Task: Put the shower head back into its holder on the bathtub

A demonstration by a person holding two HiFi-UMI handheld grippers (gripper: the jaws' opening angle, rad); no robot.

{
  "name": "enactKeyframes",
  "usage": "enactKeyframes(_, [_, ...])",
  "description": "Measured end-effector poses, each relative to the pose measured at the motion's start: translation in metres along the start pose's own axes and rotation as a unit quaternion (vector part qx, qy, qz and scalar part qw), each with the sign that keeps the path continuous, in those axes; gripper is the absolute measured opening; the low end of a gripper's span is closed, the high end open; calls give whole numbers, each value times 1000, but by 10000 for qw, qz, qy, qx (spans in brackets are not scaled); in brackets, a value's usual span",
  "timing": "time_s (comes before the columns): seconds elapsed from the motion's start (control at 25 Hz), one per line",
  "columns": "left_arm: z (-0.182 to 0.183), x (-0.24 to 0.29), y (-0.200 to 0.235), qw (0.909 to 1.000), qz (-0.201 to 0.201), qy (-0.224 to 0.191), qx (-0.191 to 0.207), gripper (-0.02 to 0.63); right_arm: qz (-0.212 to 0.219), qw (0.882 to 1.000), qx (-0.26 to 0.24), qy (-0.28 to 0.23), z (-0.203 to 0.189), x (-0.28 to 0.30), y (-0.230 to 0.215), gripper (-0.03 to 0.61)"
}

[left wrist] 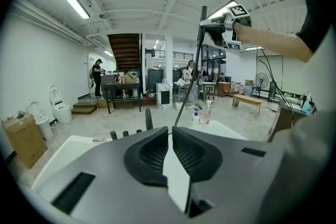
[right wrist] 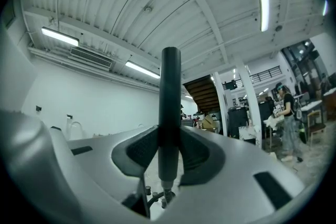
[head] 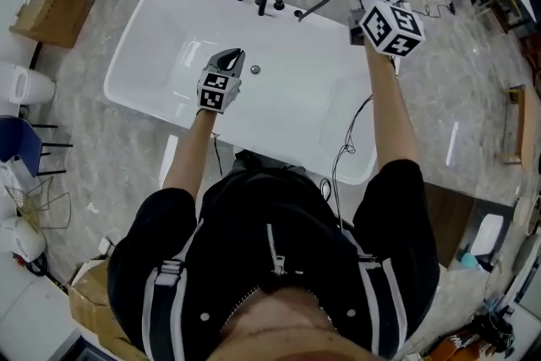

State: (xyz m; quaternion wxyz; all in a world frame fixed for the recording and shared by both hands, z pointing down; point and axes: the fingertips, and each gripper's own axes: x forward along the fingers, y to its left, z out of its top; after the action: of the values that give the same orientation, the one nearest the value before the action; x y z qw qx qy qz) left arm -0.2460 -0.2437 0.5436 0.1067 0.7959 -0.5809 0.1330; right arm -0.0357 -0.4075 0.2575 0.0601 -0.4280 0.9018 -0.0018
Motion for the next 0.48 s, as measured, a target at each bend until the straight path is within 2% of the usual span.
enactKeyframes(0.28, [1, 6, 16, 9998, -103, -47, -132, 43, -74, 9995, 27, 319, -35, 36, -7, 127])
enactKeyframes(0.48, [-2, 9, 30, 9996, -2, -82, -272, 43, -98, 9989, 91, 457, -60, 56, -13, 127])
